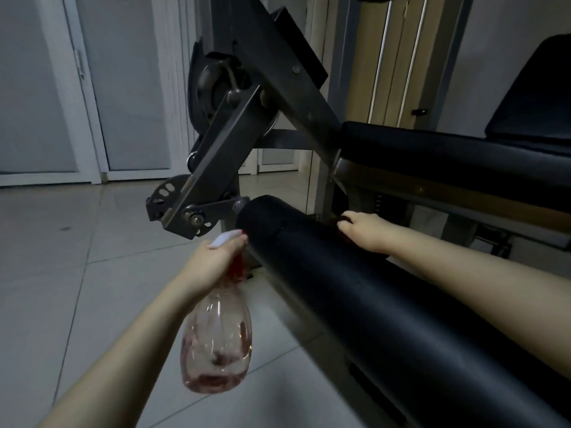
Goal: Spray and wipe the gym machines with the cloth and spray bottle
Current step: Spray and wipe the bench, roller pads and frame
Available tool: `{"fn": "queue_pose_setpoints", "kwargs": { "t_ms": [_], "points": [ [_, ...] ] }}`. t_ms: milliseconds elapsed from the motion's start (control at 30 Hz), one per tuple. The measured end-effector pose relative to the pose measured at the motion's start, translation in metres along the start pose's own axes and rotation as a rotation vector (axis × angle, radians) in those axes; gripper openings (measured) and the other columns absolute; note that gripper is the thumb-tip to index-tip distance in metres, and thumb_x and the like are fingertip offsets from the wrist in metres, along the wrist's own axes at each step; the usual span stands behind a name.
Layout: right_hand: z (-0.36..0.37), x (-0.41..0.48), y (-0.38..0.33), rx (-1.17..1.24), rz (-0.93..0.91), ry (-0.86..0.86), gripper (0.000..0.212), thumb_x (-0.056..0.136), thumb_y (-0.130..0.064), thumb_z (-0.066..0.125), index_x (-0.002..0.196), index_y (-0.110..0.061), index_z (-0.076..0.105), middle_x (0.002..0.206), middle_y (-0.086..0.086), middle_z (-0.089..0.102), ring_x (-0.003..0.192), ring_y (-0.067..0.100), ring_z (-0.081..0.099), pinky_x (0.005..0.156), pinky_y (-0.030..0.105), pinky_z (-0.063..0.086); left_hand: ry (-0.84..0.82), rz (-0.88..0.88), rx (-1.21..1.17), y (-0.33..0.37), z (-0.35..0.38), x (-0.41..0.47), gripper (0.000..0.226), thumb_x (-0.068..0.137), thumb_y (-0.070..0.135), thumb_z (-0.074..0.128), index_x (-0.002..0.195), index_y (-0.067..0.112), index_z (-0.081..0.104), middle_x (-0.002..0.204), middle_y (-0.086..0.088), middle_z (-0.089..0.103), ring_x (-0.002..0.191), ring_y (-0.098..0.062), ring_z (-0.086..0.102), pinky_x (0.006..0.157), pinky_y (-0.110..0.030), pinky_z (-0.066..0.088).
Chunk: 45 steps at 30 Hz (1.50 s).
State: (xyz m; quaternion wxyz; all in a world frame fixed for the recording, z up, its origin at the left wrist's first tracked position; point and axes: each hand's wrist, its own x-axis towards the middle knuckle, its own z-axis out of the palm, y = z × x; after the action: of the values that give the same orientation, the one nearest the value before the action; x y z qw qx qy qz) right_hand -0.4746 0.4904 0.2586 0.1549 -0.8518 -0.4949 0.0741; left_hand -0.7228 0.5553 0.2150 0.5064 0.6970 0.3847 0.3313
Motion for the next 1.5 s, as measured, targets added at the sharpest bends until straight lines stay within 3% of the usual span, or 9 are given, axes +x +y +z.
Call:
{"fn": "queue_pose_setpoints", "kwargs": {
  "t_ms": [233, 433, 533, 667, 767, 867, 1067, 1333, 1500],
  "points": [
    [0.003, -0.006, -0.005, -0.069, 0.087, 0.064, 0.051, 0.102, -0.034, 0.030, 0.148, -0.013, 0.027, 0.151, 0.015, 0.030, 0.137, 0.032, 0.030, 0.108, 0.032, 0.027, -0.190, 0.125, -0.039, -0.006, -0.006, -0.018, 0.021, 0.099, 0.031, 0.047, 0.096, 0.018, 0.064, 0.074, -0.013, 0.058, 0.056, -0.019, 0.057, 0.051, -0.025, 0.049],
    [0.003, -0.015, -0.005, -0.087, 0.111, 0.096, 0.049, 0.102, -0.037, 0.031, 0.146, -0.017, 0.031, 0.147, 0.015, 0.037, 0.131, 0.032, 0.039, 0.103, 0.033, 0.033, -0.642, 0.183, 0.002, -0.010, -0.005, -0.032, 0.046, 0.089, 0.044, 0.053, 0.092, -0.001, 0.064, 0.086, -0.022, 0.069, 0.085, -0.040, 0.066, 0.093, -0.058, 0.049],
    [0.003, -0.017, -0.006, -0.098, 0.118, 0.110, 0.049, 0.102, -0.037, 0.030, 0.146, -0.017, 0.032, 0.147, 0.015, 0.037, 0.131, 0.032, 0.039, 0.102, 0.033, 0.033, -0.652, 0.267, 0.008, -0.009, -0.009, -0.039, 0.046, 0.090, 0.044, 0.052, 0.079, 0.001, 0.063, 0.076, -0.026, 0.065, 0.070, -0.033, 0.061, 0.075, -0.057, 0.048],
    [0.004, -0.020, -0.008, -0.080, 0.121, 0.125, 0.051, 0.102, -0.038, 0.031, 0.148, -0.018, 0.028, 0.150, 0.014, 0.033, 0.134, 0.033, 0.035, 0.106, 0.034, 0.031, -0.608, 0.335, 0.097, -0.012, -0.012, -0.046, 0.052, 0.098, 0.039, 0.047, 0.068, -0.002, 0.057, 0.060, -0.017, 0.061, 0.060, -0.028, 0.054, 0.054, -0.023, 0.039],
    [0.004, -0.025, -0.007, -0.054, 0.090, 0.133, 0.049, 0.101, -0.038, 0.033, 0.147, -0.020, 0.031, 0.147, 0.014, 0.038, 0.130, 0.031, 0.040, 0.101, 0.032, 0.034, -0.592, 0.338, 0.150, -0.015, -0.017, -0.047, 0.053, 0.092, 0.047, 0.044, 0.077, -0.001, 0.061, 0.070, -0.014, 0.069, 0.067, -0.032, 0.061, 0.062, -0.031, 0.047],
    [0.000, -0.040, -0.006, -0.036, 0.028, 0.130, 0.044, 0.100, -0.036, 0.038, 0.142, -0.022, 0.038, 0.138, 0.012, 0.047, 0.119, 0.026, 0.049, 0.089, 0.027, 0.037, -0.554, 0.324, 0.125, -0.020, -0.021, -0.047, 0.044, 0.087, 0.047, 0.047, 0.086, 0.007, 0.066, 0.083, -0.014, 0.071, 0.088, -0.035, 0.065, 0.090, -0.053, 0.052],
    [-0.003, -0.089, -0.004, -0.094, -0.108, 0.179, 0.030, 0.098, -0.030, 0.045, 0.126, -0.021, 0.052, 0.118, 0.006, 0.060, 0.096, 0.016, 0.055, 0.081, 0.028, 0.043, -0.569, 0.308, 0.134, -0.019, -0.012, -0.049, 0.047, 0.081, 0.055, 0.050, 0.084, 0.012, 0.068, 0.084, -0.008, 0.072, 0.090, -0.029, 0.068, 0.092, -0.054, 0.050],
    [-0.001, -0.180, 0.014, -0.352, -0.169, 0.241, 0.041, 0.094, -0.033, 0.049, 0.134, -0.025, 0.045, 0.129, -0.002, 0.048, 0.114, 0.017, 0.050, 0.092, 0.030, 0.043, -0.643, 0.348, 0.102, -0.008, 0.001, -0.056, 0.050, 0.075, 0.062, 0.051, 0.082, 0.015, 0.068, 0.084, -0.010, 0.071, 0.090, -0.031, 0.067, 0.094, -0.055, 0.049],
    [0.017, -0.146, -0.003, -0.449, -0.187, 0.352, 0.049, 0.096, -0.033, 0.046, 0.143, -0.025, 0.036, 0.146, 0.007, 0.038, 0.130, 0.026, 0.041, 0.104, 0.035, 0.035, -0.639, 0.380, 0.092, -0.004, 0.001, -0.059, 0.065, 0.068, 0.068, 0.050, 0.093, 0.011, 0.069, 0.086, -0.007, 0.073, 0.091, -0.029, 0.068, 0.091, -0.052, 0.052]
  ]
}}
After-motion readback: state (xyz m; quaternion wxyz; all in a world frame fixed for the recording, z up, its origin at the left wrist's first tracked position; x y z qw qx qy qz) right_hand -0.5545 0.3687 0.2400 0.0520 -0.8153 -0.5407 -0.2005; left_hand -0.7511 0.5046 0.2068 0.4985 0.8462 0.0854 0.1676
